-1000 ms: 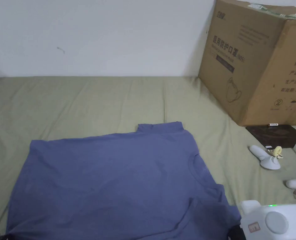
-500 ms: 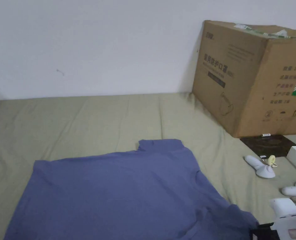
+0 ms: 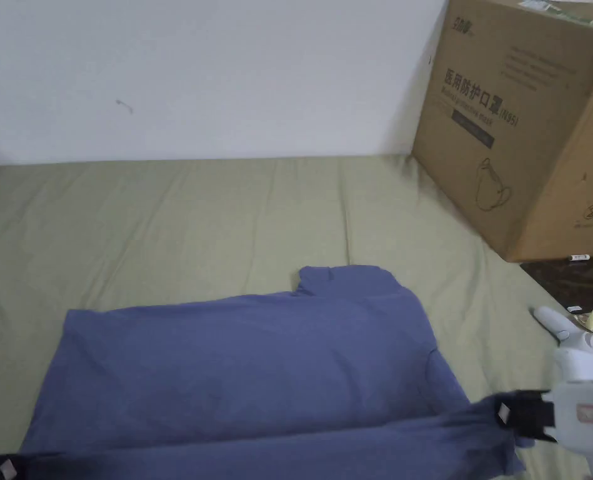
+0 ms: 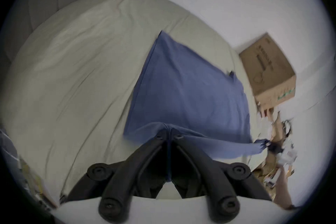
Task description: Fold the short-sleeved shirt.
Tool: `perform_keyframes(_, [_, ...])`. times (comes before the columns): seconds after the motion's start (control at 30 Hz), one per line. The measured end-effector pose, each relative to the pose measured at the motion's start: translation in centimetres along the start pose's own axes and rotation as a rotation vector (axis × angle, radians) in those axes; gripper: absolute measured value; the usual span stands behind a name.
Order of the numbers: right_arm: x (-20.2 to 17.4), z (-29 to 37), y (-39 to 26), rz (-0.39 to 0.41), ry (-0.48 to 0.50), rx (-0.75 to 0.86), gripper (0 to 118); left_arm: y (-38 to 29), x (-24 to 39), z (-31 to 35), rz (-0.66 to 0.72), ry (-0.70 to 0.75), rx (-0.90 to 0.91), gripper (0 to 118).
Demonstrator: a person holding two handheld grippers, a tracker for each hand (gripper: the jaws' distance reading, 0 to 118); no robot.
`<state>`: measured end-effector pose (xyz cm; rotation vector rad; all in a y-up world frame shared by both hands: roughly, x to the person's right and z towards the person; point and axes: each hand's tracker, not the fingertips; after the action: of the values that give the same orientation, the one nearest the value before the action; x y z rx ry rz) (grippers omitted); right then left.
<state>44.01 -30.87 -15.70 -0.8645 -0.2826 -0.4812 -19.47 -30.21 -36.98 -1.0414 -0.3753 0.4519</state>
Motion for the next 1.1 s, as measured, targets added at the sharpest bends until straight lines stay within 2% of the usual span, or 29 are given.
perform_keyframes(0.07, [-0.2,-3.0,2.4,-0.043,0.028,-0.010,2,2.6,0.0,-2.6,-0.006,0.021,-0.003,2])
perform_keyframes(0.17, [-1.4,-7.4,5.5,-0.015,-0.004,-0.046,2,4.9,-0.2,-6.5,-0.042,0.080,-0.064,3])
perform_keyframes(0.2, [-1.9,-8.6,6.3,-0.006,-0.019,-0.052,2,5.1,0.0,-7.6,-0.070,0.094,-0.089,6])
perform_keyframes(0.23, [-2.3,-9.3,6.7,-0.008,-0.029,-0.046,4,5.2,0.1,-8.4,-0.088,0.097,-0.102,18])
perform_keyframes(0.27, [-2.8,-10.2,7.2,-0.018,-0.037,-0.047,17,5.2,0.2,-9.0,-0.096,0.093,-0.105,44])
perform_keyframes(0.3, [-3.0,-10.8,7.5,-0.036,-0.047,-0.047,60,5.2,0.2,-9.4,-0.100,0.102,-0.106,87])
perform_keyframes(0.33, [-3.1,-11.1,7.7,-0.063,-0.078,-0.037,85,5.2,0.2,-9.6,-0.098,0.110,-0.106,98])
perform_keyframes(0.37, [-3.1,-11.4,7.6,-0.079,-0.116,-0.049,89,4.8,0.1,-9.5,-0.079,0.120,-0.097,96])
perform_keyframes(0.43, [-3.0,-11.4,7.1,-0.097,-0.133,-0.053,89,4.8,-0.6,-9.3,0.013,0.152,-0.088,96])
perform_keyframes(0.5, [-2.7,-11.2,6.2,-0.091,-0.118,-0.057,89,4.0,-1.1,-9.2,0.061,0.006,-0.096,98])
perform_keyframes(0.53, [-2.7,-10.9,5.7,-0.084,-0.111,-0.052,89,3.6,-1.1,-9.0,0.061,-0.011,-0.090,98])
perform_keyframes(0.6, [-2.7,-10.0,4.9,-0.068,-0.098,-0.038,91,3.1,-0.5,-8.1,0.016,-0.021,-0.050,103])
perform_keyframes(0.73, [-3.5,-6.5,4.0,-0.021,-0.044,0.047,97,2.9,2.2,-5.2,-0.155,0.011,0.044,104])
perform_keyframes(0.83, [-4.7,-2.8,3.4,0.053,-0.009,0.128,98,1.8,5.0,-1.9,-0.296,0.059,0.126,108])
perform_keyframes(0.87, [-5.2,-1.5,2.9,0.075,-0.007,0.136,98,1.0,5.7,-0.7,-0.329,0.056,0.157,105])
perform_keyframes(0.9, [-5.7,-0.3,2.1,0.089,0.026,0.144,97,0.0,6.2,0.6,-0.355,0.043,0.185,91])
perform_keyframes(0.93, [-6.2,0.9,1.2,0.097,0.037,0.161,93,-1.1,6.7,1.8,-0.368,0.031,0.223,69])
perform_keyframes(0.97, [-6.7,2.0,0.2,0.107,0.044,0.196,82,-2.3,7.0,2.8,-0.380,0.015,0.255,39])
perform_keyframes(1.0, [-7.2,3.0,-0.9,0.105,0.051,0.227,52,-3.4,7.2,3.5,-0.392,-0.003,0.262,8])
perform_keyframes(1.03, [-7.4,3.7,-1.9,0.101,0.071,0.233,27,-4.4,7.3,4.0,-0.386,0.001,0.252,4])
perform_keyframes(1.07, [-7.8,4.4,-3.0,0.083,0.111,0.244,12,-5.7,7.5,4.6,-0.387,0.004,0.259,4])
perform_keyframes(1.1, [-7.8,5.0,-3.9,0.066,0.165,0.244,10,-6.5,7.5,5.2,-0.383,0.003,0.263,3])
